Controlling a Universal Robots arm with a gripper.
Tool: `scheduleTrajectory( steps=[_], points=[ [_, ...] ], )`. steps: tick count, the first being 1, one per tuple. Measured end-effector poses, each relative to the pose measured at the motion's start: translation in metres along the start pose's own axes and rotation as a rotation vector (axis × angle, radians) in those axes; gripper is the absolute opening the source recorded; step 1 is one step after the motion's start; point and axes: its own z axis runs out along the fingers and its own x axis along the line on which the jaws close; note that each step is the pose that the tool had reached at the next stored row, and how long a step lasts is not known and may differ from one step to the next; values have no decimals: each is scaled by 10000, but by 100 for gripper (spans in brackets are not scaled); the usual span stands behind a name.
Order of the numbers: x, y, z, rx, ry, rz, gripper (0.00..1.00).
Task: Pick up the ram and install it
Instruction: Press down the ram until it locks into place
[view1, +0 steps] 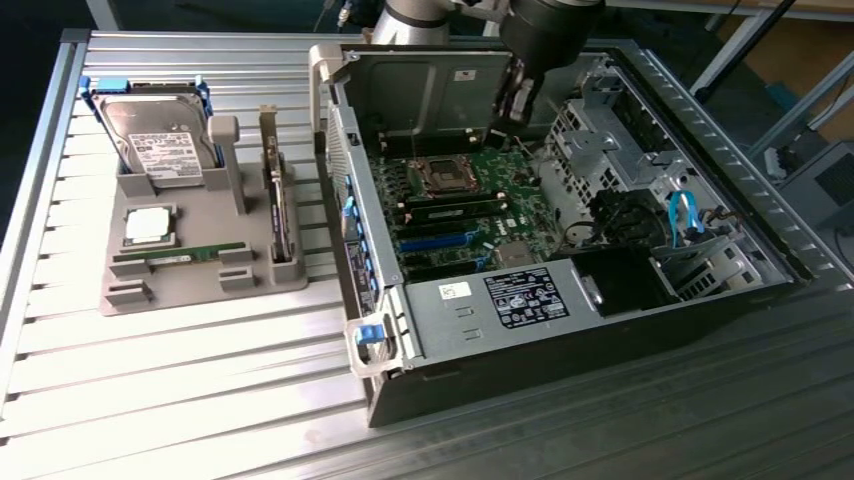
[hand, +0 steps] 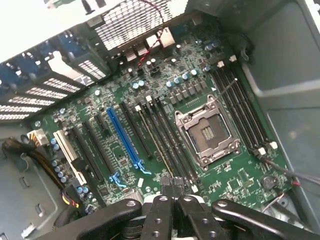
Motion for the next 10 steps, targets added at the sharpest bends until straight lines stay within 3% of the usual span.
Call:
scheduleTrajectory(
  steps=[10],
  points=[
    [0, 0, 5, 88, -19, 2081, 11]
  ],
)
